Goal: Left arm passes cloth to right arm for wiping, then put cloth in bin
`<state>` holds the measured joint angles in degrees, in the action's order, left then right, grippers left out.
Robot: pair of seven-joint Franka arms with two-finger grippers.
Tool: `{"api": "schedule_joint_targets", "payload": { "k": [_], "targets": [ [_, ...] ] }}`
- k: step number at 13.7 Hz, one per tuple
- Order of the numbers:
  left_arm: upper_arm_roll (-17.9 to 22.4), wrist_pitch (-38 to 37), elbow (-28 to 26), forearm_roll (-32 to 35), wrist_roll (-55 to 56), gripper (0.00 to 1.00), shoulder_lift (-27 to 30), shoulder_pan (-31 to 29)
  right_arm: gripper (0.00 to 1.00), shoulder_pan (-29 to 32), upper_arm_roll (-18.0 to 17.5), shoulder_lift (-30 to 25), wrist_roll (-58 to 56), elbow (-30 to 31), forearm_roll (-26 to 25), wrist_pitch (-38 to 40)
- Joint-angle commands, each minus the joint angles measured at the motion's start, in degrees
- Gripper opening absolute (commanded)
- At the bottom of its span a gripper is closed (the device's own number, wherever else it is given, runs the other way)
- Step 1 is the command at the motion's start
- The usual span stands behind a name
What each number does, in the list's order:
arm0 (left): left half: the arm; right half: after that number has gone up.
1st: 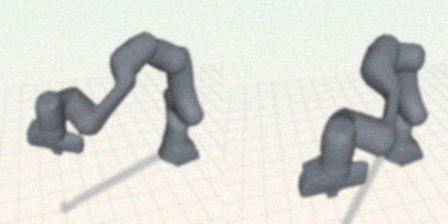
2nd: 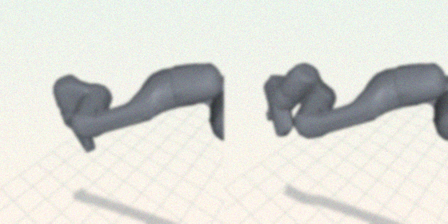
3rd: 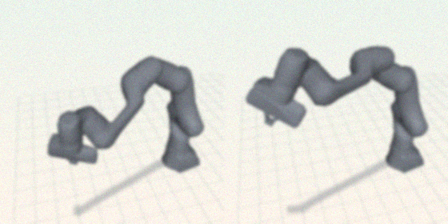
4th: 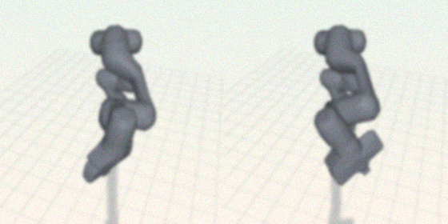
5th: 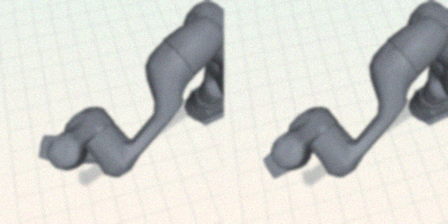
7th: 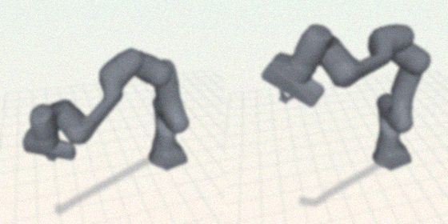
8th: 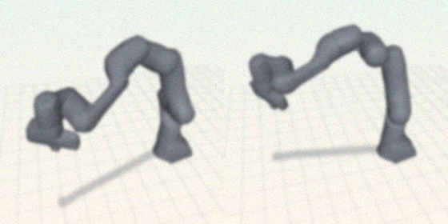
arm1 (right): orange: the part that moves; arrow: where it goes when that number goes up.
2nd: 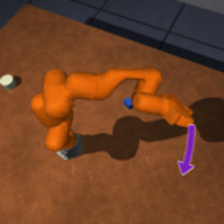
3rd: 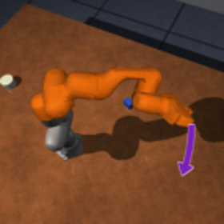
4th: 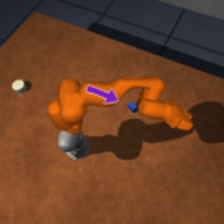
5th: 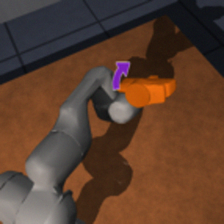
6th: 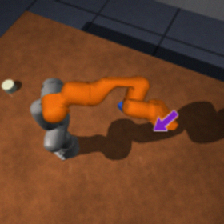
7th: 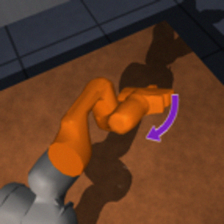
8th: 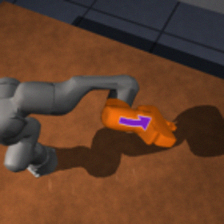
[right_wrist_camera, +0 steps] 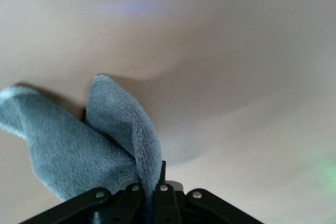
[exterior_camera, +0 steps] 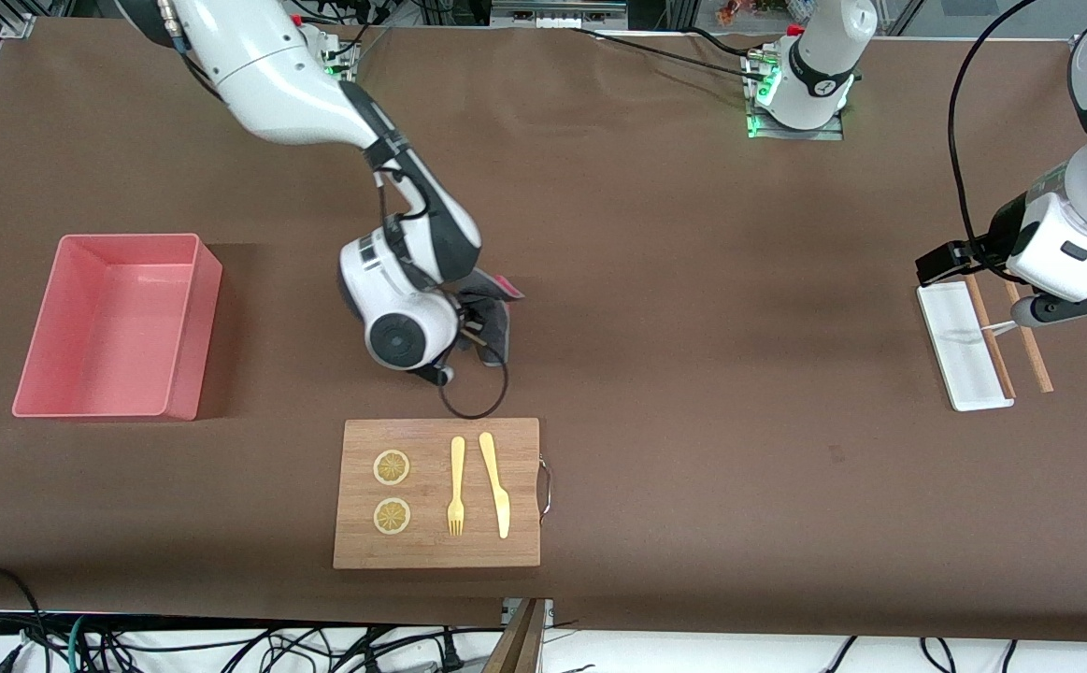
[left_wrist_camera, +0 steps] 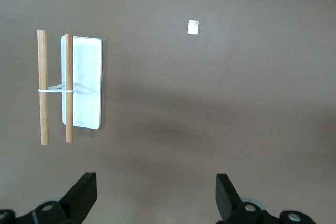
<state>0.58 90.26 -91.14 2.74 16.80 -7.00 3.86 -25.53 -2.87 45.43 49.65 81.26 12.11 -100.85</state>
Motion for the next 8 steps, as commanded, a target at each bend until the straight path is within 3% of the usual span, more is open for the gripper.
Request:
{"api": "schedule_joint_targets", "payload": {
  "k": [1,3,8],
  "targets": [
    [-0.4,3.6,-5.8,1.8,-0.8,1.00,3.9,-0.3,0.00,4.2,-0.1,-0.6,-6.0,0.9,-5.5,3.5],
    [-0.4,5.2,-8.4,1.7,-0.8,1.00,5.5,-0.3,0.00,6.7,0.1,-0.5,-10.9,2.5,-10.2,3.6],
    [-0.4,2.9,-7.2,1.1,0.0,1.00,4.8,0.4,0.00,13.4,2.3,-2.6,-26.8,2.1,-13.4,7.3]
  ]
}}
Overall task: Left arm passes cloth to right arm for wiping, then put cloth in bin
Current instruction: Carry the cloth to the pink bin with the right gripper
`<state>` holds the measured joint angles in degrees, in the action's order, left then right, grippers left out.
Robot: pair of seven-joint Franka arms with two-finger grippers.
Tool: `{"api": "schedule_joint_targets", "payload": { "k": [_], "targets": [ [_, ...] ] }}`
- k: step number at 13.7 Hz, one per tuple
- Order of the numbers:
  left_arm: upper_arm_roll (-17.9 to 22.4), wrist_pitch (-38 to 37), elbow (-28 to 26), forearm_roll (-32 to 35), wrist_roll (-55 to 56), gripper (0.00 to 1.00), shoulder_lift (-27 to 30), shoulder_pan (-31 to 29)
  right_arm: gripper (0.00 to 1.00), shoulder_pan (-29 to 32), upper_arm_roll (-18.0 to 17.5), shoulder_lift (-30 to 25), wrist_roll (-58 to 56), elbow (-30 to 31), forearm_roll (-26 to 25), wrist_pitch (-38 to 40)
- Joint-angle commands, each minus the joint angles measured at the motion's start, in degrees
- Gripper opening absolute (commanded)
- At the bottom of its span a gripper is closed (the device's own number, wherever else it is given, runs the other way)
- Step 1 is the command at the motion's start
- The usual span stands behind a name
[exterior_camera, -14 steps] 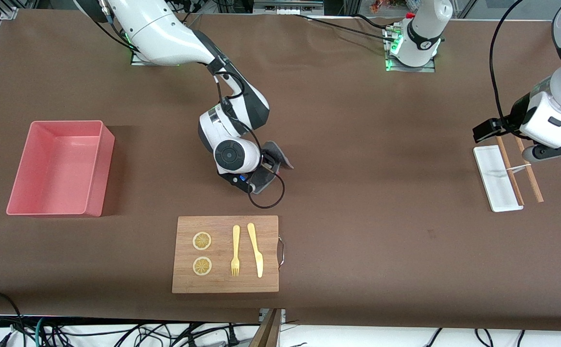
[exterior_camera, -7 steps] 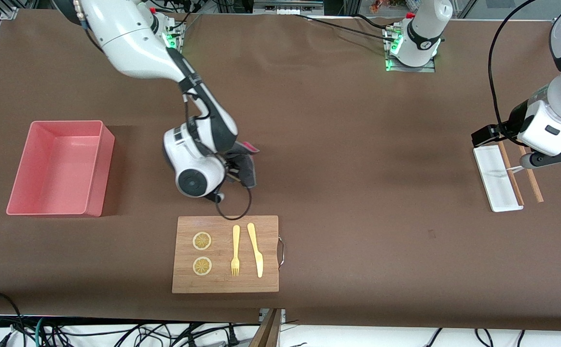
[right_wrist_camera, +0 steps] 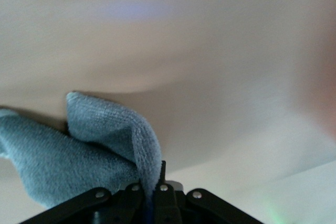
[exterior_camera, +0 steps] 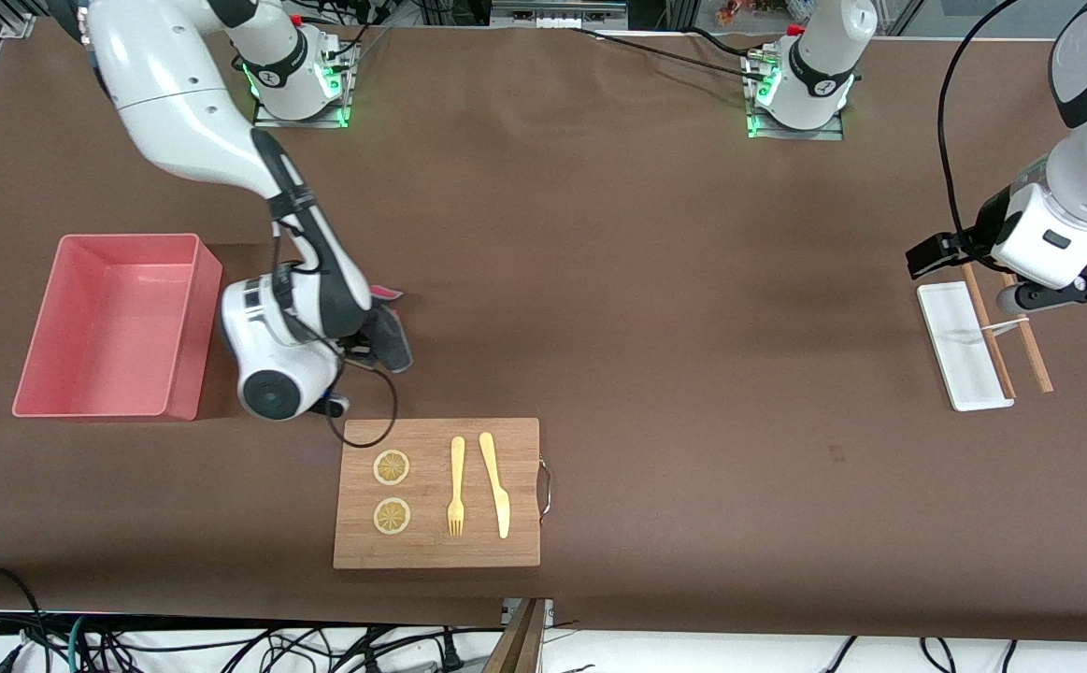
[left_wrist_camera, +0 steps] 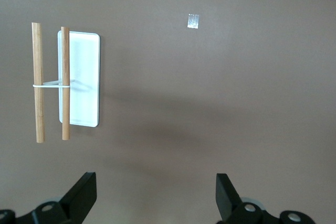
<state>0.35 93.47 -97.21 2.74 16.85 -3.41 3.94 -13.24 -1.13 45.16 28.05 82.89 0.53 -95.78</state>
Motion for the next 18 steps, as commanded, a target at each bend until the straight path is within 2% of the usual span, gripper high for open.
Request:
{"api": "schedule_joint_targets", "payload": {
  "k": [1,3,6,8,11,14,15,18],
  "targets": [
    [-0.2,-0.4,-0.8,1.1,-0.1,1.00,1.2,0.4,0.00,1.1,1.4,-3.0,-6.4,0.4,-1.9,3.3],
    [-0.2,-0.5,0.2,1.1,-0.4,1.00,1.1,0.4,0.00,1.0,1.6,-6.1,-7.2,0.3,-1.9,5.7],
    [-0.3,-0.5,2.6,0.9,-0.5,1.00,0.5,1.1,0.00,1.2,1.7,-14.5,-9.8,-0.4,-1.8,12.1],
    [-0.5,-0.5,3.3,-0.3,-0.4,1.00,0.5,1.4,0.00,1.2,5.5,-18.7,-16.5,-2.7,-2.0,19.6],
    [-0.6,-0.5,3.4,-0.3,-0.5,1.00,0.5,1.5,0.00,1.2,13.5,-19.7,-30.7,-7.9,-5.7,30.0],
    [-0.6,-0.4,3.8,-0.3,-0.6,1.00,0.5,1.9,0.00,1.5,21.6,-19.2,-44.8,-7.9,-9.8,29.7],
    [-0.6,-0.4,4.1,-0.3,-0.5,1.00,0.3,1.9,0.00,2.9,23.0,-18.9,-48.1,-7.6,-9.9,28.8],
    [-0.6,-0.4,4.2,-0.3,-0.5,1.00,0.4,2.0,0.00,8.0,23.1,-17.0,-53.4,-3.5,-9.6,22.3]
  ]
}}
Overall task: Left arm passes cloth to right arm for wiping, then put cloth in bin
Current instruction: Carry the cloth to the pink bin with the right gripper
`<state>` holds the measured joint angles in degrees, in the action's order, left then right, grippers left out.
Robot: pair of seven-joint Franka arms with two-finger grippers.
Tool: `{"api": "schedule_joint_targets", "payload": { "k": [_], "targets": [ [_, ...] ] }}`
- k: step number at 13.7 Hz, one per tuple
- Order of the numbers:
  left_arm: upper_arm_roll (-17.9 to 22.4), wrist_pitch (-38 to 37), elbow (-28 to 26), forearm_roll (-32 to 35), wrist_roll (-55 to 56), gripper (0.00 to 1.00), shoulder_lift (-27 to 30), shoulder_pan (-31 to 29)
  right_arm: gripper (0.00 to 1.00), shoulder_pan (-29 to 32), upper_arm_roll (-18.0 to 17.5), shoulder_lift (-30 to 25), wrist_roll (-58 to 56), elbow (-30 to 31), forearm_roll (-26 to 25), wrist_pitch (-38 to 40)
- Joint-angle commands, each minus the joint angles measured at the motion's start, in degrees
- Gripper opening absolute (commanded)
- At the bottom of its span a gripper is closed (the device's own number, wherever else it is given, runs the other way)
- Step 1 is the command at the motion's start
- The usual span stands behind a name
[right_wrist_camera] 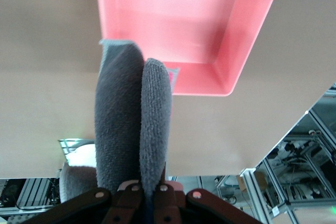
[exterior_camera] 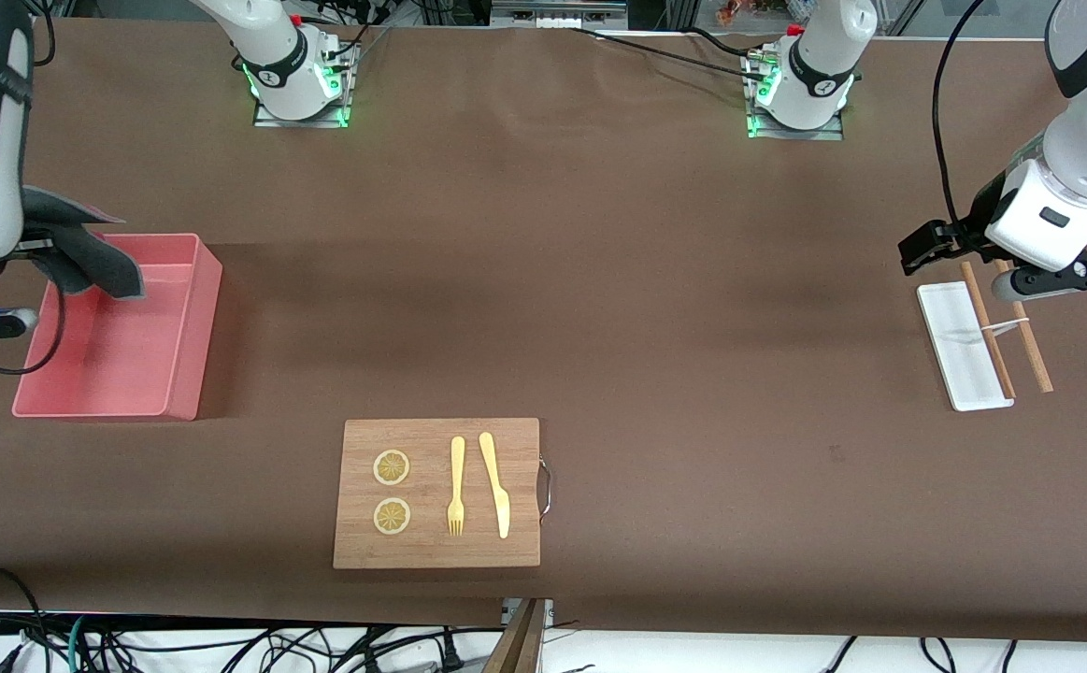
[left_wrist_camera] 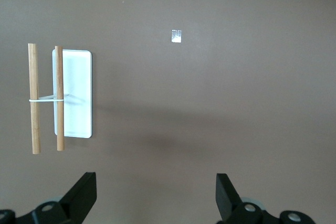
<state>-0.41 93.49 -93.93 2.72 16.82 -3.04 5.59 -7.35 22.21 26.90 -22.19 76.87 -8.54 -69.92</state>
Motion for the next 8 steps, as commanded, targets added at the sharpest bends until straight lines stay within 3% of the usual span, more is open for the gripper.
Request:
{"api": "schedule_joint_targets", "payload": {
  "k": [1,5,8],
  "targets": [
    [0.1,-0.4,0.9,-0.3,-0.6,1.00,0.1,0.4,0.00,2.9,-0.3,1.6,-4.3,4.6,-0.3,-6.4],
    [0.1,-0.5,1.0,-0.3,-0.4,1.00,0.1,1.0,0.00,4.4,-0.3,3.2,-5.0,12.2,0.1,-18.6],
    [0.1,-0.5,1.0,-0.3,-0.4,1.00,0.1,1.1,0.00,5.1,-0.4,6.4,-5.0,13.0,2.9,-23.7]
  ]
}}
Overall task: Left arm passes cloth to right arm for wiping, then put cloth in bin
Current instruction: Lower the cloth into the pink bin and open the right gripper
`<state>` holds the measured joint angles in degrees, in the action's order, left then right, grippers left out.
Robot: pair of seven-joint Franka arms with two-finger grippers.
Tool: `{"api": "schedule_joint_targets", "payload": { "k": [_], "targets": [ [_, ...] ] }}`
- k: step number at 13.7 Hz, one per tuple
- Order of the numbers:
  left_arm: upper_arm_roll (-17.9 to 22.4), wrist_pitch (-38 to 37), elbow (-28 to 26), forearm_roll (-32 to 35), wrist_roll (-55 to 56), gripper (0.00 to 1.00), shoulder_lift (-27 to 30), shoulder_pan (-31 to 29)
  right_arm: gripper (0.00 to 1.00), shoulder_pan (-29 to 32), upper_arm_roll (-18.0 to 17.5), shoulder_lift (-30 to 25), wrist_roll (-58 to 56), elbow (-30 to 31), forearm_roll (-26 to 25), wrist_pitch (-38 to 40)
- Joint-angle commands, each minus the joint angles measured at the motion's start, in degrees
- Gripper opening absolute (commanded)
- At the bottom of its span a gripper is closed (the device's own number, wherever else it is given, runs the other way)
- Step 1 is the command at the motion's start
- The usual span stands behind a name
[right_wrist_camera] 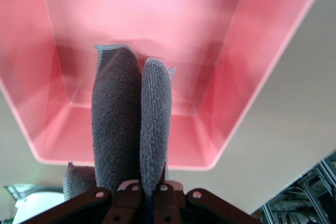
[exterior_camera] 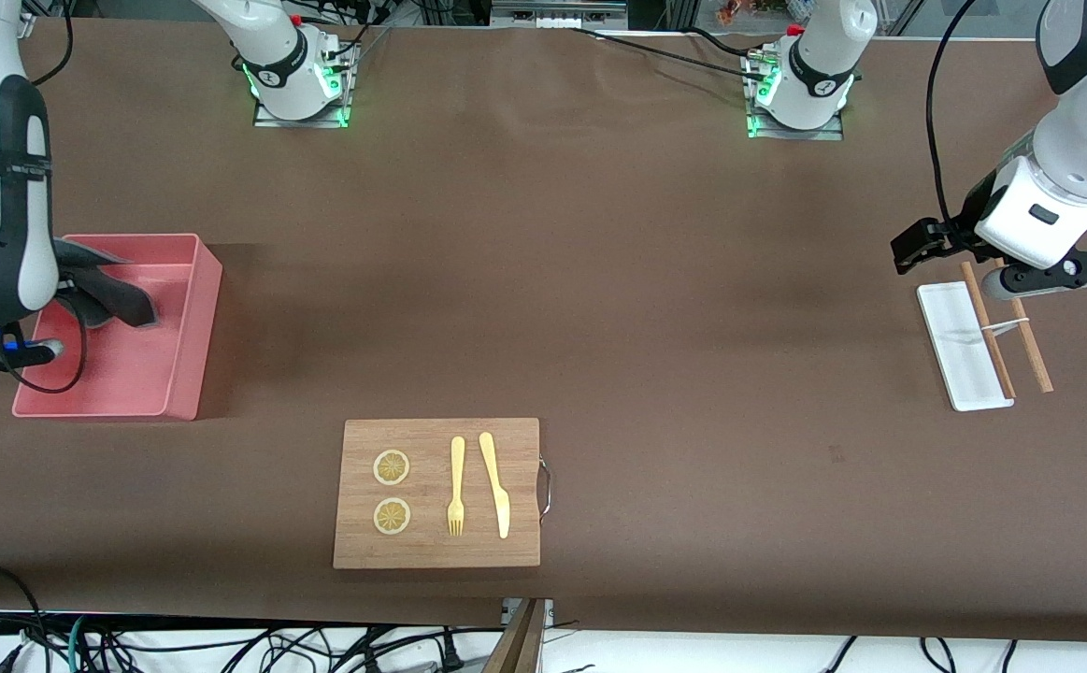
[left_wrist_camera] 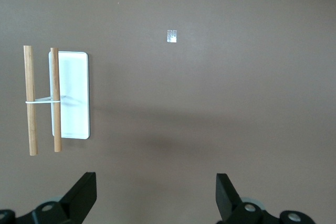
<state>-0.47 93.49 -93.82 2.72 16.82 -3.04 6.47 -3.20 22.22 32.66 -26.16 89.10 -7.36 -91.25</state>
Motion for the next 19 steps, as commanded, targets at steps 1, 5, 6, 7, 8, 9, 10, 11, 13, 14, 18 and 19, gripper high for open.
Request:
{"api": "schedule_joint_targets", "payload": {
  "k": [1,5,6,7,8,9,10,11,13,14,18,19],
  "targets": [
    [0.2,-0.5,0.9,-0.3,-0.4,1.00,0.1,0.2,0.00,1.0,-0.5,1.3,-1.0,0.7,2.3,-3.6],
    [0.2,-0.6,0.9,-0.3,-0.4,1.00,0.1,0.2,1.00,1.0,-0.6,2.8,-1.0,0.1,5.2,-6.3],
    [0.2,-0.6,0.9,-0.3,-0.4,1.00,0.1,0.2,1.00,1.0,-0.6,2.8,-1.0,-0.1,5.9,-6.2],
    [0.2,-0.6,0.9,-0.3,-0.4,1.00,0.1,0.2,1.00,1.0,-0.6,2.5,-1.0,-0.6,6.4,-5.8],
    [0.2,-0.6,0.9,-0.3,-0.4,1.00,0.1,0.1,1.00,0.8,-0.6,2.3,-0.9,-1.6,6.4,-5.4],
    [0.2,-0.6,0.9,-0.3,-0.4,1.00,0.1,0.1,1.00,0.6,-0.8,2.1,-0.9,-2.4,6.4,-5.2],
    [0.2,-0.6,0.9,-0.3,-0.4,1.00,0.1,0.1,1.00,0.3,-0.9,1.3,-0.9,-3.5,6.5,-3.7],
    [0.2,-0.6,0.8,-0.3,-0.4,1.00,0.1,0.1,1.00,0.2,-1.1,0.7,-0.9,-4.6,6.9,-2.2],
    [0.2,-0.6,0.8,-0.3,-0.4,1.00,0.0,0.1,1.00,-0.5,-1.7,-1.2,-0.9,-8.0,7.4,1.1],
    [0.2,-0.6,0.8,-0.3,-0.4,1.00,0.0,0.1,1.00,-0.7,-1.9,-2.2,-0.9,-9.7,7.5,4.3],
    [0.2,-0.6,0.8,-0.3,-0.4,1.00,0.0,0.1,1.00,-0.9,-4.6,-4.8,-0.2,-16.8,8.8,15.7],
    [0.2,-0.6,0.8,-0.3,-0.4,1.00,0.0,0.1,1.00,-0.8,-5.2,-5.8,-0.1,-17.1,9.8,17.1]
  ]
}}
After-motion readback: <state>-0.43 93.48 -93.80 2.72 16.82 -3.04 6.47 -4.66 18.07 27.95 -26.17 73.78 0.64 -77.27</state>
